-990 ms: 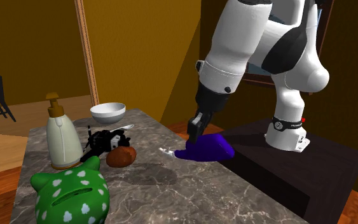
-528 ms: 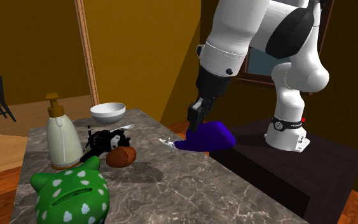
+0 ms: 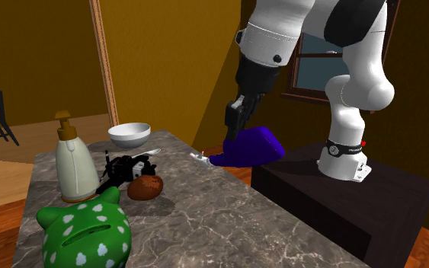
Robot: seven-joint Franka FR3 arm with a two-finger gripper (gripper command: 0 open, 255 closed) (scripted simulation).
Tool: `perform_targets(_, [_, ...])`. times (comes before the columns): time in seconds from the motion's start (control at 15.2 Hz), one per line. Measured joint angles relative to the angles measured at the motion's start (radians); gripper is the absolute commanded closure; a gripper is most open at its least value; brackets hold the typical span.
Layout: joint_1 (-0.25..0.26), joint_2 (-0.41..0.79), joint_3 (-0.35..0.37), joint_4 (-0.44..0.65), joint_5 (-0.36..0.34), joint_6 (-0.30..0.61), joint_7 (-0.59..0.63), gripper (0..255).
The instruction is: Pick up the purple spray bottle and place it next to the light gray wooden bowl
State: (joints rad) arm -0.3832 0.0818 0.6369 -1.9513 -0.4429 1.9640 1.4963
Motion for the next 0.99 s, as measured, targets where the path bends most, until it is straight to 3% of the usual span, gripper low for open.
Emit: perform_targets(0.99, [-0.001,-0.046,0.004,0.149,0.053,-0.167,-0.084,255])
